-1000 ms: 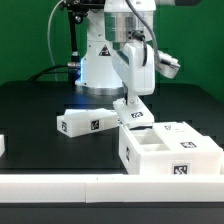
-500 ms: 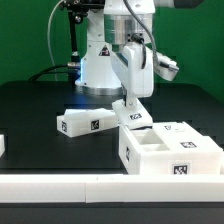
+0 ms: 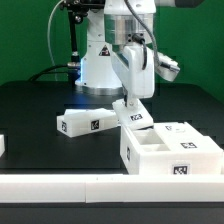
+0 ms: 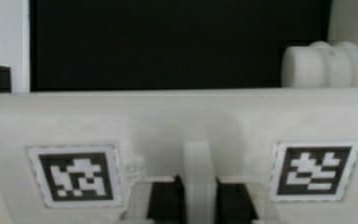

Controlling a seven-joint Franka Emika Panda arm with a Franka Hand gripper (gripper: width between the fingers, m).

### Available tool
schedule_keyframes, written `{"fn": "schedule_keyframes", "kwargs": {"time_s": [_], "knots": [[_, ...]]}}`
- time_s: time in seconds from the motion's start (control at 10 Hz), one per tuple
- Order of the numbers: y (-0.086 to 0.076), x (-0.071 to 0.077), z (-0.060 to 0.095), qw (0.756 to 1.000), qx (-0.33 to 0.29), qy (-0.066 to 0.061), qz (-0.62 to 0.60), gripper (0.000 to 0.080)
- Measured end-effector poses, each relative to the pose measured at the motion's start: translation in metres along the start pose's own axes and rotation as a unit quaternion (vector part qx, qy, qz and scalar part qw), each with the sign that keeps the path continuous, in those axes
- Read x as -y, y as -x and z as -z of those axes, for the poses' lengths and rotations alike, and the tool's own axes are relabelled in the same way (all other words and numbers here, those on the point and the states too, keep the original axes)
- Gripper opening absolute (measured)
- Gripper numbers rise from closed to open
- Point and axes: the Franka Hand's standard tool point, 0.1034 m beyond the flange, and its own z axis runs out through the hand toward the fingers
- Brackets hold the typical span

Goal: Assemble cabinet

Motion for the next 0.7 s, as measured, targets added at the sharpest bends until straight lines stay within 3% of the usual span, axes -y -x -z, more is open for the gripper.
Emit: {"fn": "schedule_keyframes", "kwargs": {"time_s": [0.3, 0.7], "knots": [[0.009, -0.001, -0.009, 1.0, -0.007, 0.01, 0.005, 0.0064], [0.016, -0.002, -0.011, 1.0, -0.007, 0.012, 0.002, 0.0064]]}}
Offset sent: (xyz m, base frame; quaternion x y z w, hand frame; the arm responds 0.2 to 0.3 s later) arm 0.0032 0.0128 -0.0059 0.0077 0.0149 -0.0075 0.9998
